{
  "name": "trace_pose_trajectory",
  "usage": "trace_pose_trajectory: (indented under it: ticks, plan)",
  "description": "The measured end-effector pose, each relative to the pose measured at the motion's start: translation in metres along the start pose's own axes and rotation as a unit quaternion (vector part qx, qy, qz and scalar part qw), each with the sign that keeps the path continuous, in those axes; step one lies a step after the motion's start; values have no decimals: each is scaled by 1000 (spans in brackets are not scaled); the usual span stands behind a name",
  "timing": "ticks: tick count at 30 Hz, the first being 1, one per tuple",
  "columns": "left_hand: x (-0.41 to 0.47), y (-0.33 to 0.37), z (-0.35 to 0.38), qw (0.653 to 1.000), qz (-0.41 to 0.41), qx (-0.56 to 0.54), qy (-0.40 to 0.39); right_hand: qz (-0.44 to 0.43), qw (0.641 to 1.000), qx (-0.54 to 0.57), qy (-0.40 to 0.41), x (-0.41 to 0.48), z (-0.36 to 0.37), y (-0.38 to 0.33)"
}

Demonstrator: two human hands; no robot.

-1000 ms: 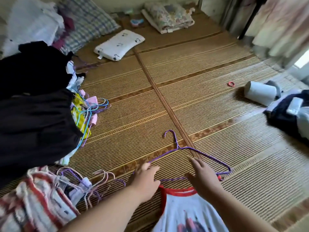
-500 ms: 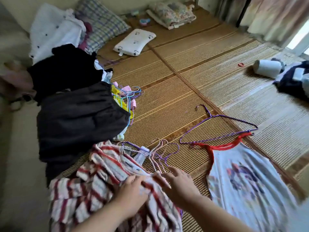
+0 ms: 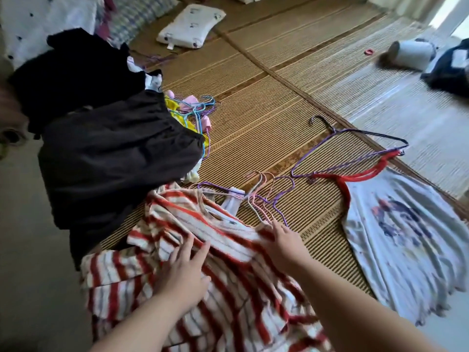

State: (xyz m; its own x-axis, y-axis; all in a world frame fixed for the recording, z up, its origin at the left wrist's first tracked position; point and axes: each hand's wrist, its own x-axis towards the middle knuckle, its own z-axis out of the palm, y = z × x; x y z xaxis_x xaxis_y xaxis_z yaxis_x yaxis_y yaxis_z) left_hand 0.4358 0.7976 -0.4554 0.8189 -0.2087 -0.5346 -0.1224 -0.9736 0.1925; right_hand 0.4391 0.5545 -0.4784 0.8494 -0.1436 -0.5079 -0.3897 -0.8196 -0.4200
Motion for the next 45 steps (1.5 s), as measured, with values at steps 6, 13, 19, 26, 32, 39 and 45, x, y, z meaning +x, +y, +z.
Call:
trace_pose_trajectory:
  ticks: [6,13,19,26,32,39,45]
  plan:
    - [35,2,8,996,13,30,-87,0,1000,-26,14,11,6,11]
    - [20,5,-12,996,12,-10,-82,-27,988,-142,47,-12,-15,2]
    - [8,15,-48,999,26,-42,-11,16,997,64,-49,-27,-10,-28]
    - [11,8,-23,999,33,-19,-32,20,995,100,-20,-7,16,-25]
    - [46,2,9,999,12,39,13,24,990,126,57,22,27,-7]
    - [54,-2,1,1000,7,-29,7,-1,970,207,128,15,17,-19]
    - [21,-5,-76,936,42,5,348,-79,955,241,155,-29,-28,-42]
